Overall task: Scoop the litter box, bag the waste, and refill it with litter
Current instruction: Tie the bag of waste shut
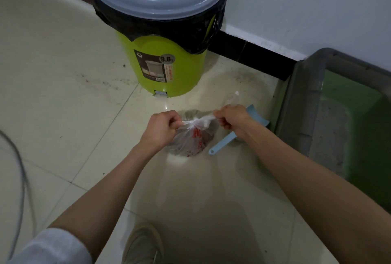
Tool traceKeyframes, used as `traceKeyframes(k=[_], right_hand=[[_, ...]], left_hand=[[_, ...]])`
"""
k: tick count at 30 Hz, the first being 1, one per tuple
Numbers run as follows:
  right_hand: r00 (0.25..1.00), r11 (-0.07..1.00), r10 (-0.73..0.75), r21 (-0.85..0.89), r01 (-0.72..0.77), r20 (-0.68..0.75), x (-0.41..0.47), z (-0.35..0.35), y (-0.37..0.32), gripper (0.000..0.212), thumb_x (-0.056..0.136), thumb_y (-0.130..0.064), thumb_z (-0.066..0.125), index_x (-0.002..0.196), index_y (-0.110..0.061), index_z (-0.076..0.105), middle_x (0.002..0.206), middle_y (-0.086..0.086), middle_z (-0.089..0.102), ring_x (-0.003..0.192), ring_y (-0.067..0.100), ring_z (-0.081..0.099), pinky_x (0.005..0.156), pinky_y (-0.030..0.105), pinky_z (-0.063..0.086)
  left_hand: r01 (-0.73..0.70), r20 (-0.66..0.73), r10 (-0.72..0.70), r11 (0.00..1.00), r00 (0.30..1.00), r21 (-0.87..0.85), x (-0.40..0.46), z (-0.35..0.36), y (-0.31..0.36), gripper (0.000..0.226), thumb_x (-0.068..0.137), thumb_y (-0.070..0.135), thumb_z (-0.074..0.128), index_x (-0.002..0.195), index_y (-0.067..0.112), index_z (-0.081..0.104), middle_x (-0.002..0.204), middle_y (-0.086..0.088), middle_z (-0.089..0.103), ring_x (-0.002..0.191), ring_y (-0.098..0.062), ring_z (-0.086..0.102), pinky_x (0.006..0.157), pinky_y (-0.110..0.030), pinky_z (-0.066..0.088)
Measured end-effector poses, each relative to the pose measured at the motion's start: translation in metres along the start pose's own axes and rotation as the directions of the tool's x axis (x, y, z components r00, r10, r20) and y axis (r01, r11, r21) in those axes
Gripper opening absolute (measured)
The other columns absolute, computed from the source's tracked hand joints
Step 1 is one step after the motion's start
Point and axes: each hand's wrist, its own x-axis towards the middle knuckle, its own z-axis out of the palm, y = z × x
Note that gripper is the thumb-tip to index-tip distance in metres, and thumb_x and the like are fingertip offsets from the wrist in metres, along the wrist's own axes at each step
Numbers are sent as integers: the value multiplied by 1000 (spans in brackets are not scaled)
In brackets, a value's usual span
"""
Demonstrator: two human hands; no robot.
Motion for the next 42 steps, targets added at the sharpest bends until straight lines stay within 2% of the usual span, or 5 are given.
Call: traceKeyframes(k=[5,15,25,31,42], right_hand=[[945,929,-284,-196,313,161,-9,7,-5,16,85,-15,67,74,-10,56,75,9,54,71,17,51,64,26,43],[759,198,-357,-750,631,544,-8,50,0,36,90,-27,55,123,-12,56,125,13,52,115,29,52,95,34,44],[714,224,-459,-709,668,528,-13,19,-16,29,91,-24,52,114,-8,59,117,11,53,109,26,47,89,33,38],[709,320,-490,-652,688,507,-32,5,-48,24,90,-25,55,102,-4,59,106,12,56,100,27,52,82,31,38],[622,419,-685,-494,762,379,-90,-47,-125,16,88,-20,60,93,-6,58,97,1,43,84,15,47,74,23,34]], left_hand=[[56,13,-55,994,998,-96,-3,-8,-7,8,86,14,63,83,8,66,81,-5,66,80,-18,59,76,-26,44],[124,25,-121,972,992,-199,-5,-14,-16,9,81,8,66,75,15,66,74,-1,66,74,-15,61,70,-18,45],[-177,-260,158,983,952,-52,-10,-65,-1,10,87,13,62,95,13,66,91,1,65,71,-3,56,66,-5,41],[-436,-481,661,746,576,503,12,-133,48,23,87,13,59,109,5,63,100,-14,61,94,-23,48,83,-32,39],[-289,-322,632,671,705,683,55,-175,85,33,76,18,71,108,16,62,102,-8,59,98,-32,54,79,-39,32]])
